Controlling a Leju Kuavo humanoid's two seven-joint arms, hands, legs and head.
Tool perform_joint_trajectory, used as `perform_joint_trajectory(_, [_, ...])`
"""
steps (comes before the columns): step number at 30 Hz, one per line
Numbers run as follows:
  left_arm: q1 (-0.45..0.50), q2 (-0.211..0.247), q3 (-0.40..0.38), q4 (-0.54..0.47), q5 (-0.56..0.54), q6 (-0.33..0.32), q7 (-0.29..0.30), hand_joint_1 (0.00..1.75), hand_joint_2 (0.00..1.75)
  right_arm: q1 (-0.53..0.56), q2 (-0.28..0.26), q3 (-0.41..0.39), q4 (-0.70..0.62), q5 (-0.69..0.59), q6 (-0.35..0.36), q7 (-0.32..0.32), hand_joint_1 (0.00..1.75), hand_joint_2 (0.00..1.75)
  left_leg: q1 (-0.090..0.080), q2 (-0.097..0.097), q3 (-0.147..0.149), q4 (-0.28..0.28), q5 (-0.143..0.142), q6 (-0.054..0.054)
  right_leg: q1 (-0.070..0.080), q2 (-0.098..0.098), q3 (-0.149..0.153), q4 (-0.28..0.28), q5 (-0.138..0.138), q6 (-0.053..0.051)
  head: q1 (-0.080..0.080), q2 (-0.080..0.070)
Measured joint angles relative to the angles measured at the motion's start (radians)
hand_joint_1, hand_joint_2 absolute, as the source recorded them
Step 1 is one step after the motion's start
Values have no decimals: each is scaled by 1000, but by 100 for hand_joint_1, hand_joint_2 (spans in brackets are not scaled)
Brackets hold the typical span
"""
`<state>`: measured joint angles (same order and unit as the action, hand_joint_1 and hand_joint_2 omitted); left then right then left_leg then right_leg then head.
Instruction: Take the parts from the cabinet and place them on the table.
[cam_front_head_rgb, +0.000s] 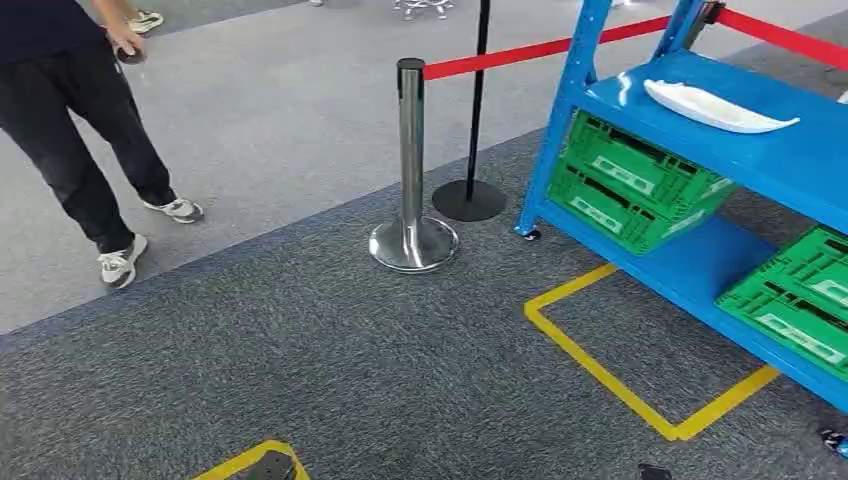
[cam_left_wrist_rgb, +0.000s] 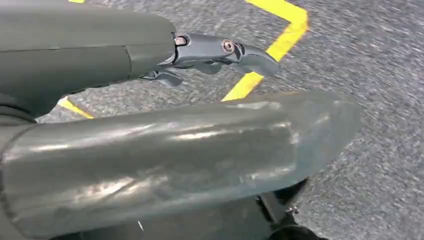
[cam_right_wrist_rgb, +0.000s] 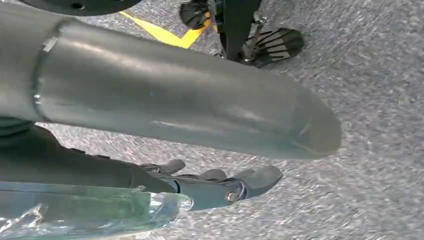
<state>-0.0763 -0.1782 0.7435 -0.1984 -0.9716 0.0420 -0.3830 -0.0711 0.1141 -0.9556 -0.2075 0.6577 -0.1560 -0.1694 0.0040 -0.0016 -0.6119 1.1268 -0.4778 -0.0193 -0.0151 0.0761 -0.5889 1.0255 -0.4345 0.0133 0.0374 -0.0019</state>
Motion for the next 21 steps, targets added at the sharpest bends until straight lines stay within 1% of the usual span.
perform_joint_trajectory(1, [0, 0, 0, 0, 0, 0, 0, 0, 0, -1, 0, 0, 0, 0, 0, 0, 0, 0, 5, -38, 37, -78, 30, -1, -1, 10, -2, 0, 2, 5, -1, 0])
perform_joint_trajectory(2, [0, -1, 0, 0, 0, 0, 0, 0, 0, -4, 0, 0, 0, 0, 0, 0, 0, 0, 8, -64, 57, -126, 27, -1, 7, 21, -8, 10, -1, 12, -2, 0])
perform_joint_trajectory(3, [-1, -1, 0, 0, 0, 0, 0, 0, 0, -5, 0, 0, 0, 1, 0, 0, 0, 0, 8, -56, 53, -122, 24, 1, 5, 27, -12, 6, 3, 16, 0, 0])
perform_joint_trajectory(4, [-3, -1, 0, 0, 0, 0, 0, 0, 0, -1, 0, 0, 0, 1, 0, 0, 0, 0, 4, -51, 52, -124, 24, 5, 2, 34, -15, 2, 6, 23, -1, 0])
perform_joint_trajectory(5, [-2, -1, 0, 0, 0, 0, 0, 0, 0, 4, 0, 0, 0, 2, 0, 0, 0, 0, 0, -46, 52, -124, 26, 14, -3, 43, -15, -5, 11, 33, -2, 0])
perform_joint_trajectory(6, [-3, -2, 0, 0, 0, 0, 0, 0, 0, 7, 0, 0, 0, 2, -1, 0, 0, 0, 6, -34, 53, -133, 33, 24, -3, 49, -27, -5, 11, 40, -2, 0])
perform_joint_trajectory(7, [-4, -1, 0, 0, 0, 0, 0, 0, 0, 9, 0, 0, 0, 3, -2, 0, 0, 0, 6, -23, 54, -135, 36, 29, 0, 8, -32, 13, -2, 40, 1, 0])
perform_joint_trajectory(8, [-4, -2, 0, 0, 0, 0, 0, 0, 0, 6, 0, 0, 0, 5, -2, 1, 0, 0, 4, -16, 53, -136, 34, 37, 3, -32, -53, 55, -35, 42, 8, 0])
perform_joint_trajectory(9, [-2, -2, 0, 0, 0, 0, 0, 0, 0, 1, 0, 0, 0, 5, -2, 2, 0, 0, 1, -3, 53, -136, 34, 40, 3, -54, -90, 139, -82, 44, 9, 0])
perform_joint_trajectory(10, [1, -1, 0, 0, 0, 0, 0, 0, 0, -1, 1, 0, 1, 6, -2, 2, 0, 0, -2, 12, 53, -136, 33, 42, 3, -64, -130, 228, -122, 45, 7, 0])
perform_joint_trajectory(11, [1, 0, 0, 0, 0, 0, 0, 0, 0, -1, 1, 0, 1, 6, -2, 2, 0, 0, -4, 23, 53, -135, 32, 43, 3, -68, -156, 287, -143, 46, 8, 0])
perform_joint_trajectory(12, [2, 0, 1, 0, 0, 1, 0, 0, 0, 1, 1, 0, 1, 7, -2, 2, 0, 0, -5, 32, 54, -135, 32, 43, 3, -69, -161, 306, -142, 47, 8, 0])
perform_joint_trajectory(13, [1, 0, 1, 0, 0, 1, 0, 0, 0, 4, 1, 0, 1, 8, -2, 2, 0, 0, -5, 40, 54, -135, 31, 43, 3, -69, -144, 281, -121, 46, 8, 0])
perform_joint_trajectory(14, [1, 0, 0, 0, 0, 1, 0, 0, 0, 4, 1, 0, 1, 8, -2, 3, 0, 0, -5, 49, 55, -134, 30, 41, 3, -74, -103, 210, -83, 46, 8, 0])
perform_joint_trajectory(15, [1, -1, 0, 0, 0, 1, 0, 0, 0, 3, 1, 0, 0, 8, -2, 3, 0, 0, -4, 59, 58, -134, 29, 39, 3, -91, -47, 112, -41, 44, 8, 0])
perform_joint_trajectory(16, [1, -1, 1, 0, 0, 1, 0, 0, 0, 0, 1, 0, 1, 8, -2, 3, 0, 0, -5, 68, 61, -133, 26, 35, 4, -127, 1, 32, -17, 43, 8, 0])
perform_joint_trajectory(17, [1, -1, 1, 0, -1, 1, 0, 0, 0, -4, 2, 0, 1, 10, -2, 2, 0, 0, -15, 73, 61, -129, 22, 29, 12, -146, 10, 6, -29, 39, 9, 0])
perform_joint_trajectory(18, [1, 0, 1, 0, -1, 1, -1, 0, 0, -6, 2, 1, 1, 11, -2, 0, 0, 0, -15, 80, 62, -128, 23, 23, 10, -129, 15, 6, -22, 27, 3, 0])
perform_joint_trajectory(20, [-1, -1, 1, 0, -1, 1, -3, 0, 0, -2, 2, 1, 1, 11, -2, 0, 0, 0, -12, 96, 65, -132, 26, 14, 14, -111, 5, 10, -22, 17, 3, 0])
perform_joint_trajectory(21, [-2, -1, 1, 0, -1, 1, -3, 0, 0, -1, 2, 1, 1, 11, -2, 0, 0, 0, -12, 104, 67, -131, 22, 8, 11, -101, 8, 4, -18, 9, 4, 0])
